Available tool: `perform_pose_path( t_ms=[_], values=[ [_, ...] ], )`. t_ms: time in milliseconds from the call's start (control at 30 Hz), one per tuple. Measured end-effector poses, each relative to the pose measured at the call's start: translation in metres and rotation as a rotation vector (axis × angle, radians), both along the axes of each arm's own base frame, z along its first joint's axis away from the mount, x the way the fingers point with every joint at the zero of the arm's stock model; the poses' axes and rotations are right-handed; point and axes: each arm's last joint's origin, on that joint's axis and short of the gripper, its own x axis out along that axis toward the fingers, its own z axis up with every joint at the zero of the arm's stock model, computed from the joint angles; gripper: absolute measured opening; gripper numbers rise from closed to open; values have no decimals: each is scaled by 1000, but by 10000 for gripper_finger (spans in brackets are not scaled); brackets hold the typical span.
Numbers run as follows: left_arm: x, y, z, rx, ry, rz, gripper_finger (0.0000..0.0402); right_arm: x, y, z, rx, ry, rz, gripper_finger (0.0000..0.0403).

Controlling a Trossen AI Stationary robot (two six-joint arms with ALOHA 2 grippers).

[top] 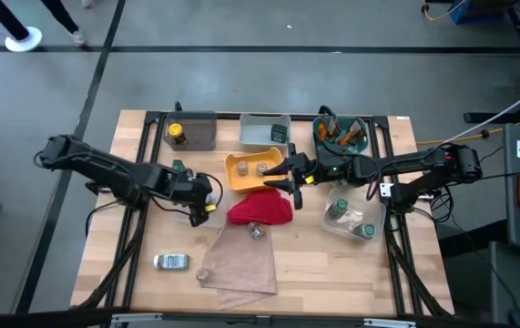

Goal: Sort spices by type
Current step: Put the white seasoning bottle into the left transparent bin

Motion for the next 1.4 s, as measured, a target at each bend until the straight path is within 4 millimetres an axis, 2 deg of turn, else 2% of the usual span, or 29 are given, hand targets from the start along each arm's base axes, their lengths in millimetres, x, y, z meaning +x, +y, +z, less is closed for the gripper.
perform_pose_path(
  t_ms=[333, 533, 800, 1033, 1400],
  values=[
    [15, -3, -27, 14, 129, 27, 198, 0, 0, -1, 1, 11, -1, 127],
    [16, -3, -30, -11, 133, 93, 210, 0, 0, -1, 1, 11, -1, 127],
    [16, -3, -30, -31, 140, 82, 242, 0, 0, -1, 1, 11, -1, 127],
    [17, 2, -19, -158, 221, 12, 242, 0, 0, -1, 1, 11, -1, 127],
    [7, 19, 0, -152, 378, 85, 242, 0, 0, -3, 2, 31, -1, 127]
  ],
)
